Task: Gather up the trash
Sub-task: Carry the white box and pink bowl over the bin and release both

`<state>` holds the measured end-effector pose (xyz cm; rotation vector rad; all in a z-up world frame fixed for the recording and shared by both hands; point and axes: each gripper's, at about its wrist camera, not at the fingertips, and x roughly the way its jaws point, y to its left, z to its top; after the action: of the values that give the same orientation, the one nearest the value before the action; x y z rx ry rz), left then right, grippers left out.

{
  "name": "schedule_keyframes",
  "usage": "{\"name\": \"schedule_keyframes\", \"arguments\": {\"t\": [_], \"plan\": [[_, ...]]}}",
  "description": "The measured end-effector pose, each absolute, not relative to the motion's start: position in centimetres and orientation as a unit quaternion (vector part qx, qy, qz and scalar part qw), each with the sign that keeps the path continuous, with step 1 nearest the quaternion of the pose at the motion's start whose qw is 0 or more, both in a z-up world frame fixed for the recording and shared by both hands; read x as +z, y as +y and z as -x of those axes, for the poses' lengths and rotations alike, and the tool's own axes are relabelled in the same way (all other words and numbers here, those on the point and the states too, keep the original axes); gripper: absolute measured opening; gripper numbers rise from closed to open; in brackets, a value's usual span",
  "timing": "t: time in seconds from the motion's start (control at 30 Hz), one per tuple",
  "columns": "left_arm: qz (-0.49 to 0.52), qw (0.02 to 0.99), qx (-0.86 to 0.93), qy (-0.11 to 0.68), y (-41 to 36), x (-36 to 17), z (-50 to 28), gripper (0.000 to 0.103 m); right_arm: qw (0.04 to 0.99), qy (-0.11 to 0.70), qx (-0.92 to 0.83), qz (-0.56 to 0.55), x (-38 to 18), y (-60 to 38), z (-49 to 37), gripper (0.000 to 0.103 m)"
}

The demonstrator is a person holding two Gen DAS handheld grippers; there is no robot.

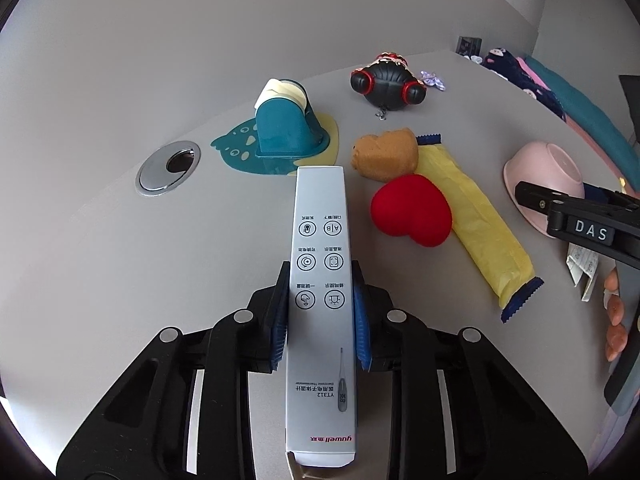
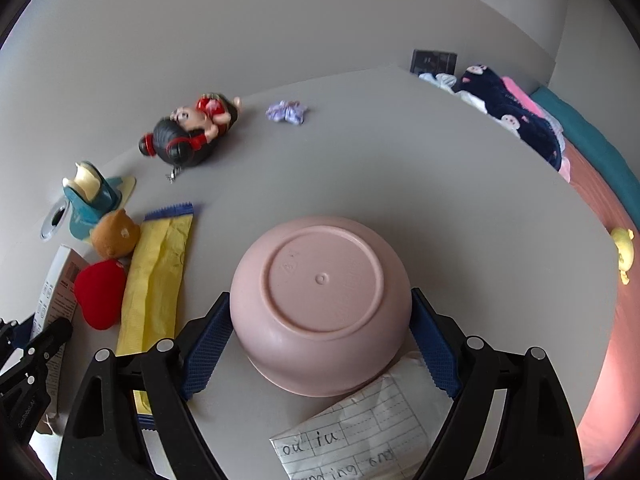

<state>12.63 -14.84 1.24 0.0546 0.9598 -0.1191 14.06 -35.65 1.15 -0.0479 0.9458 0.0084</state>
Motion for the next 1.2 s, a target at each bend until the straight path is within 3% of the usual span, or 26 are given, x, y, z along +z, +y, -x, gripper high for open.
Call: {"name": "schedule_keyframes", "arguments": {"t": [0.47,1.2], "plan": [[-0.042,0.904,-0.074,0.419,-16.3,4.7,-10.9,0.027,0.915,0.403,0.014,-0.016,6.9,-37.4,-11.1,0.085],[-0.101,0.903,-0.173,0.38,-29.5,8.6,-2.1,0.027,0.936,0.346,-0.028,-0.063,11.3,-47.6,0.9,0.085]]}}
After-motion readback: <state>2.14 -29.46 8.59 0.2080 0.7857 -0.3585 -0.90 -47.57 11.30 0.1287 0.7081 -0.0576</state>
